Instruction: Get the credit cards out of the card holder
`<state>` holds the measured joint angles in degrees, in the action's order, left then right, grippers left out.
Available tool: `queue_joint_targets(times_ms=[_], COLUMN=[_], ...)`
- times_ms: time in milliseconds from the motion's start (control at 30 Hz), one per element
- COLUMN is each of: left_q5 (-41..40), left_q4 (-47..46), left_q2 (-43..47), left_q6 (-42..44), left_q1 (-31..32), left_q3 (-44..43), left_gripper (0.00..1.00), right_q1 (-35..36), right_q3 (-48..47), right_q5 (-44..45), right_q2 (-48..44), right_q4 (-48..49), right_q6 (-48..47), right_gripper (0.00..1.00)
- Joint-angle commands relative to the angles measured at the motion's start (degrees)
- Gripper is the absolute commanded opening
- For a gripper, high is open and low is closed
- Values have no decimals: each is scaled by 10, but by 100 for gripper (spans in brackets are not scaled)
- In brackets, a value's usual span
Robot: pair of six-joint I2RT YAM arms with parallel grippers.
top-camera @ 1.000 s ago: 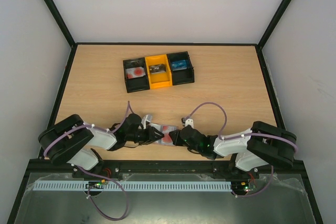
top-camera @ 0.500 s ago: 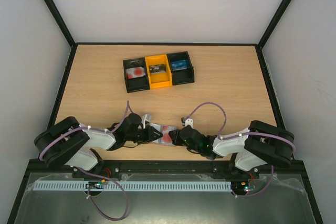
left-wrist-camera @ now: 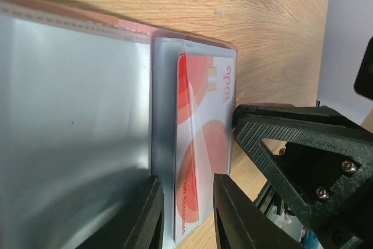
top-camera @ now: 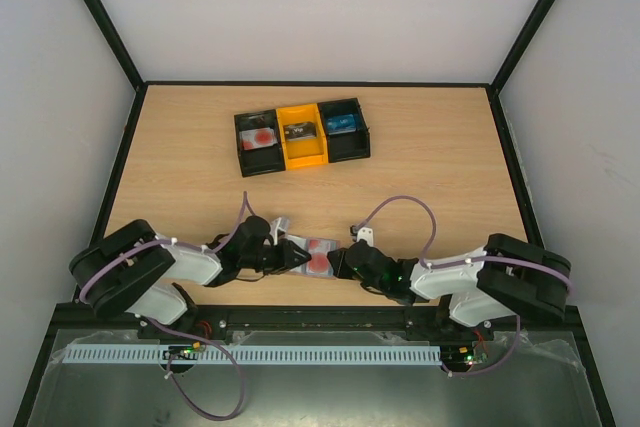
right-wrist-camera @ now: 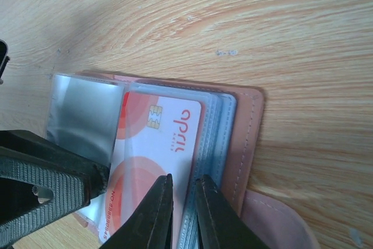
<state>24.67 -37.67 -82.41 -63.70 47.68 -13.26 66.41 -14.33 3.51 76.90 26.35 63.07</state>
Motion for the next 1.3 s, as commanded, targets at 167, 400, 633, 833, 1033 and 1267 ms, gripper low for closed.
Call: queue_joint_targets(times_ms=[167, 400, 633, 833, 1033, 1267], left_q5=[9, 6, 14, 8, 4, 3], left_q4=[-37, -41, -40, -18, 10, 12], left_q2=[-20, -7, 5, 22, 36, 33], left_q6=[-7, -9, -6, 3, 15, 14], left_q1=[6, 7, 6, 4, -3, -9], left_q3=[6, 16, 19, 21, 21, 22], left_gripper=[23, 10, 3, 3, 3, 5], right_q1=[3, 2, 3, 3, 3, 2], right_q3=[5, 13, 15, 23, 23, 21], right_q5=[-15, 7, 10, 12, 13, 16], right_q2=[53, 49, 49, 53, 47, 25], right_q4=[32, 7, 8, 12, 11, 1], right_q6=[1, 6, 7, 10, 12, 11], right_gripper=[10, 5, 3, 2, 2, 3])
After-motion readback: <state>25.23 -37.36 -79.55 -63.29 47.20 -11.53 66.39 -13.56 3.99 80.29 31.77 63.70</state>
